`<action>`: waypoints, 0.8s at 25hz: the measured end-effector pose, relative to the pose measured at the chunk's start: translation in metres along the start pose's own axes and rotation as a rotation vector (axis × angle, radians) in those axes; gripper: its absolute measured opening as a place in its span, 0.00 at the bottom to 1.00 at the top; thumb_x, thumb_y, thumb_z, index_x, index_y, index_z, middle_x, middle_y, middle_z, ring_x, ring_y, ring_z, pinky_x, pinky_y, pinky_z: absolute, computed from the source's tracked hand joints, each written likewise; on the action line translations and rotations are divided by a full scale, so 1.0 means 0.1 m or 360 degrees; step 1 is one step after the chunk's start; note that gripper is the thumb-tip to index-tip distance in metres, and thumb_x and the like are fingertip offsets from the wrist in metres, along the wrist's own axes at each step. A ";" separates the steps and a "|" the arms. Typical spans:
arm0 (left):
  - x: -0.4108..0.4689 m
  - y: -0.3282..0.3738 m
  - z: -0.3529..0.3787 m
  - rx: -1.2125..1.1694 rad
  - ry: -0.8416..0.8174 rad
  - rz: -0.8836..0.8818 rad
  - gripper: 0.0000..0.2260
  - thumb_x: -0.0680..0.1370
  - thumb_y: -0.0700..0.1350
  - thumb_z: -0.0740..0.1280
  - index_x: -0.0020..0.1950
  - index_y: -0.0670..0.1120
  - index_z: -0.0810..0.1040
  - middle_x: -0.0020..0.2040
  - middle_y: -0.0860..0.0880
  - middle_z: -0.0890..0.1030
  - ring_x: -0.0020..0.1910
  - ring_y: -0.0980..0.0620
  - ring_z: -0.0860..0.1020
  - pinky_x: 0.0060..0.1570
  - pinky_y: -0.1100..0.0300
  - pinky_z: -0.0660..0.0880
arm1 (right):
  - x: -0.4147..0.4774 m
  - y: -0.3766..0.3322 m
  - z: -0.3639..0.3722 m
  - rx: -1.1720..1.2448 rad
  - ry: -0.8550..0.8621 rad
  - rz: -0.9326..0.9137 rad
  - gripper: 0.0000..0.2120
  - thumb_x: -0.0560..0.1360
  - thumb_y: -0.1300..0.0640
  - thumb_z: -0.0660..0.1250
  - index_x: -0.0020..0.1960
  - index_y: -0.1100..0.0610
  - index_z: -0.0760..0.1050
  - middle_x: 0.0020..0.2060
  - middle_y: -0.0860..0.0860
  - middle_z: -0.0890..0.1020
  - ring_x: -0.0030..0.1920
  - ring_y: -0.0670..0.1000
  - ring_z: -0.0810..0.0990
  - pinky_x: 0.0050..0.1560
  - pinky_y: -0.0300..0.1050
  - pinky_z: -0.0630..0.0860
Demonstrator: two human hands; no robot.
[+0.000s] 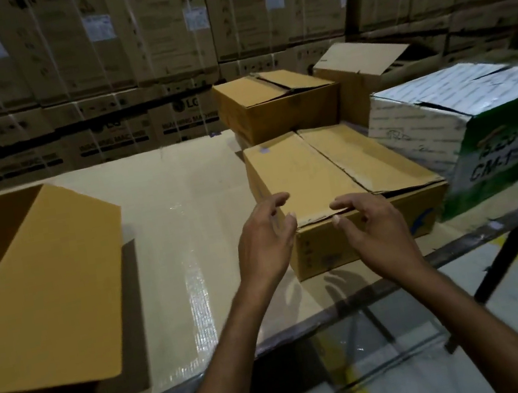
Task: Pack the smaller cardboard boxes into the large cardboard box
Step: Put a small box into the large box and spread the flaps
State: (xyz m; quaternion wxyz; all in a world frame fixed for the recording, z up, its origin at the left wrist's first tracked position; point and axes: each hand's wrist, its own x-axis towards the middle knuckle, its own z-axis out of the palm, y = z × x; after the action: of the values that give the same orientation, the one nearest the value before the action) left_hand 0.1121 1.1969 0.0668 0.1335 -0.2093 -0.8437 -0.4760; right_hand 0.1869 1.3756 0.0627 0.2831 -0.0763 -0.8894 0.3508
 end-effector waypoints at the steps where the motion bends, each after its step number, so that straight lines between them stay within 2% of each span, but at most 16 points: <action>1: 0.12 -0.02 0.12 -0.0039 -0.0023 -0.0028 0.17 0.82 0.53 0.67 0.71 0.57 0.74 0.69 0.57 0.77 0.65 0.57 0.75 0.59 0.59 0.75 | 0.12 0.08 0.00 -0.0038 0.0032 0.0014 0.10 0.80 0.51 0.69 0.61 0.44 0.80 0.60 0.42 0.80 0.64 0.45 0.73 0.61 0.52 0.75; 3: 0.33 -0.07 0.38 -0.0087 -0.0085 -0.0068 0.20 0.80 0.58 0.67 0.72 0.58 0.72 0.72 0.56 0.74 0.68 0.55 0.73 0.61 0.56 0.74 | 0.38 0.28 0.00 -0.0172 0.0068 0.0112 0.15 0.80 0.45 0.68 0.66 0.45 0.78 0.64 0.46 0.79 0.66 0.48 0.72 0.60 0.51 0.73; 5: 0.55 -0.15 0.61 -0.0037 -0.0105 -0.0111 0.24 0.79 0.63 0.66 0.74 0.60 0.69 0.76 0.55 0.67 0.72 0.53 0.69 0.66 0.48 0.73 | 0.68 0.53 0.02 -0.0324 0.0046 0.0260 0.22 0.80 0.41 0.67 0.71 0.48 0.76 0.67 0.49 0.78 0.69 0.52 0.70 0.60 0.51 0.70; 7: 0.78 -0.25 0.81 0.0080 -0.0124 -0.0148 0.25 0.79 0.62 0.66 0.75 0.59 0.67 0.78 0.54 0.63 0.75 0.51 0.66 0.69 0.43 0.68 | 0.99 0.85 0.05 -0.0419 -0.0037 0.0310 0.24 0.82 0.41 0.64 0.73 0.51 0.74 0.71 0.52 0.76 0.71 0.56 0.69 0.65 0.53 0.69; 9: 1.04 -0.33 1.00 0.0200 -0.0151 -0.0184 0.24 0.80 0.60 0.67 0.75 0.58 0.68 0.79 0.53 0.61 0.76 0.49 0.64 0.70 0.42 0.64 | 1.33 1.19 0.09 -0.0523 -0.0176 0.0333 0.24 0.84 0.42 0.60 0.74 0.54 0.73 0.73 0.55 0.74 0.73 0.58 0.67 0.70 0.57 0.67; 12: 1.32 -0.47 1.26 0.0402 -0.0240 -0.0295 0.25 0.79 0.60 0.67 0.75 0.58 0.69 0.82 0.50 0.55 0.80 0.45 0.57 0.73 0.41 0.60 | 1.74 1.61 0.15 -0.0878 -0.0428 0.0416 0.25 0.85 0.42 0.53 0.74 0.57 0.70 0.75 0.58 0.70 0.75 0.61 0.65 0.73 0.61 0.65; 14: 1.42 -0.57 1.38 0.0459 -0.0319 -0.0361 0.29 0.79 0.63 0.66 0.78 0.58 0.65 0.83 0.50 0.47 0.81 0.44 0.50 0.73 0.39 0.59 | 1.92 1.81 0.17 -0.1084 -0.0521 0.0467 0.30 0.83 0.36 0.50 0.78 0.52 0.64 0.79 0.58 0.63 0.78 0.63 0.59 0.76 0.65 0.58; 16: 1.43 -0.67 1.44 0.0481 -0.0310 -0.0411 0.32 0.77 0.67 0.65 0.79 0.59 0.64 0.83 0.53 0.41 0.82 0.46 0.46 0.71 0.37 0.62 | 2.10 1.95 0.16 -0.1126 -0.0574 0.0549 0.36 0.79 0.28 0.48 0.81 0.46 0.57 0.82 0.57 0.55 0.80 0.65 0.51 0.76 0.69 0.49; 18: 1.38 -0.72 1.43 0.0476 -0.0254 -0.0491 0.32 0.76 0.69 0.66 0.77 0.59 0.67 0.83 0.55 0.40 0.82 0.46 0.46 0.70 0.38 0.64 | 2.27 2.02 0.18 -0.1076 -0.0595 0.0628 0.41 0.75 0.22 0.48 0.82 0.43 0.54 0.83 0.57 0.52 0.80 0.68 0.48 0.75 0.72 0.45; 20: 1.39 -0.74 1.44 0.0433 -0.0231 -0.0608 0.32 0.75 0.69 0.67 0.77 0.60 0.67 0.83 0.53 0.41 0.81 0.44 0.51 0.69 0.40 0.66 | 2.37 2.05 0.22 -0.1054 -0.0566 0.0656 0.44 0.73 0.21 0.49 0.82 0.44 0.54 0.82 0.57 0.53 0.80 0.69 0.49 0.74 0.74 0.47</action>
State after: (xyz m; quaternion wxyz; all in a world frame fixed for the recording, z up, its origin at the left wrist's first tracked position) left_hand -0.0487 1.3180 -0.0030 0.0072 -0.0597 -0.9316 -0.3584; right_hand -0.0345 1.5941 0.0193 0.0097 -0.2776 -0.9551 0.1032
